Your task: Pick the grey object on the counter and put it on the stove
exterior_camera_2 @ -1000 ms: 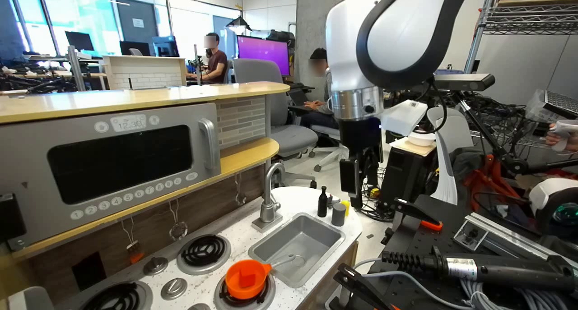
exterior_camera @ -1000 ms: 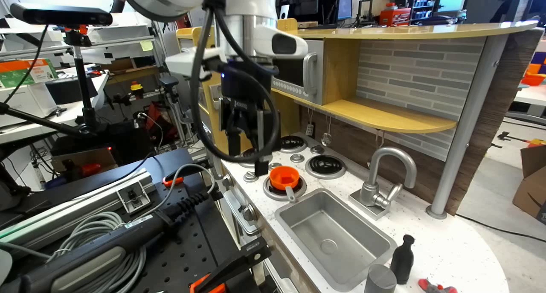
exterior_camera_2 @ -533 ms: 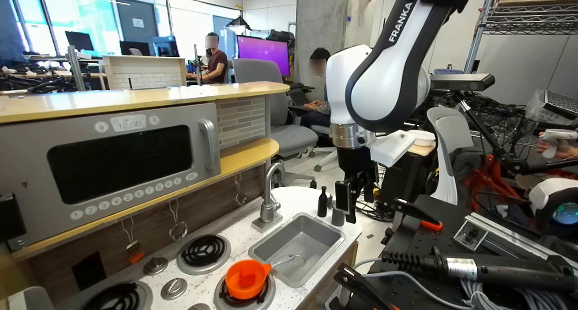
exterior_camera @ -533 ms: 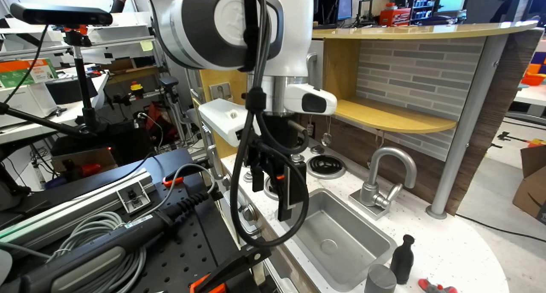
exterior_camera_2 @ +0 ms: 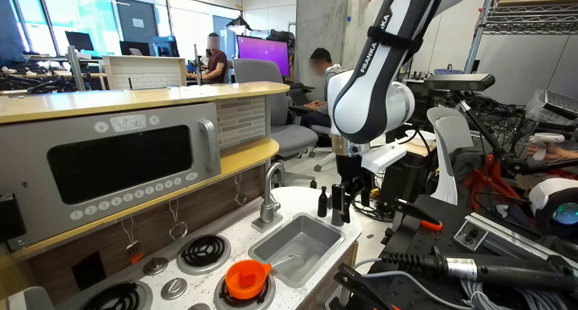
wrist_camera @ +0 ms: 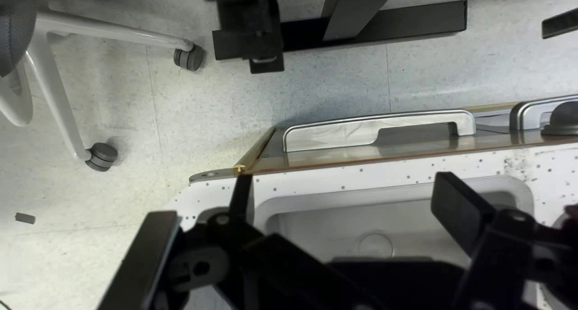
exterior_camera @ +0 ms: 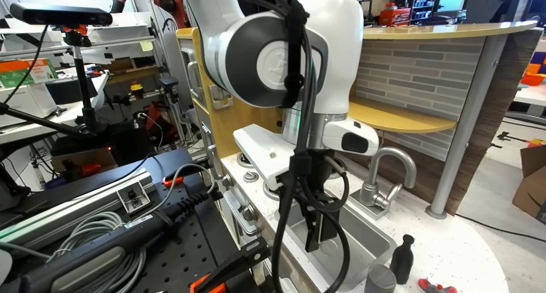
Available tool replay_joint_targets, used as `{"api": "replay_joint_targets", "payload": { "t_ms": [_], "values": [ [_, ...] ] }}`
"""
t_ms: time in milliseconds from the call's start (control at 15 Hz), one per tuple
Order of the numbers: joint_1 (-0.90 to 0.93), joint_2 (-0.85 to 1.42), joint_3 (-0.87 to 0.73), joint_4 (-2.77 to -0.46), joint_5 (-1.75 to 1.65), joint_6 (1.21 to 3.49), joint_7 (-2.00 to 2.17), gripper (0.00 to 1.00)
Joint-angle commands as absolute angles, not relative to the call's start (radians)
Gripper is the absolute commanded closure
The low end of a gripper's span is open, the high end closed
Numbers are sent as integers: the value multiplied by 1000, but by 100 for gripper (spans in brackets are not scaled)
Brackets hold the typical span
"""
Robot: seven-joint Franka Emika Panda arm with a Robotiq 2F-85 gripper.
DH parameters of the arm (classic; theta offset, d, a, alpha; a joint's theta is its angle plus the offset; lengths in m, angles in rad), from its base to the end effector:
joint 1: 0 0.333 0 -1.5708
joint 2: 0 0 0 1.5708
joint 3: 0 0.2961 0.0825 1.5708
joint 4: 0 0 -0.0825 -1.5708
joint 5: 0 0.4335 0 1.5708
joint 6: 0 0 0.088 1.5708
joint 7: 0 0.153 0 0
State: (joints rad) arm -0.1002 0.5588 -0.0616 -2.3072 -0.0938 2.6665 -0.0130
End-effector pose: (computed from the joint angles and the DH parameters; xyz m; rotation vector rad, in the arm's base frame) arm 0.4733 -0.0836 -0.0212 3.0741 -0.0845 -0.3160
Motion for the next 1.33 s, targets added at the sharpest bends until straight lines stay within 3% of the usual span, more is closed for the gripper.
{"api": "replay_joint_targets", "payload": {
  "t_ms": [0,1267],
  "values": [
    [-143,635,-62,-2220,-61,2658,-67,0],
    [-224,806,-92,-2014,-72,2639,-151,0]
  ]
}}
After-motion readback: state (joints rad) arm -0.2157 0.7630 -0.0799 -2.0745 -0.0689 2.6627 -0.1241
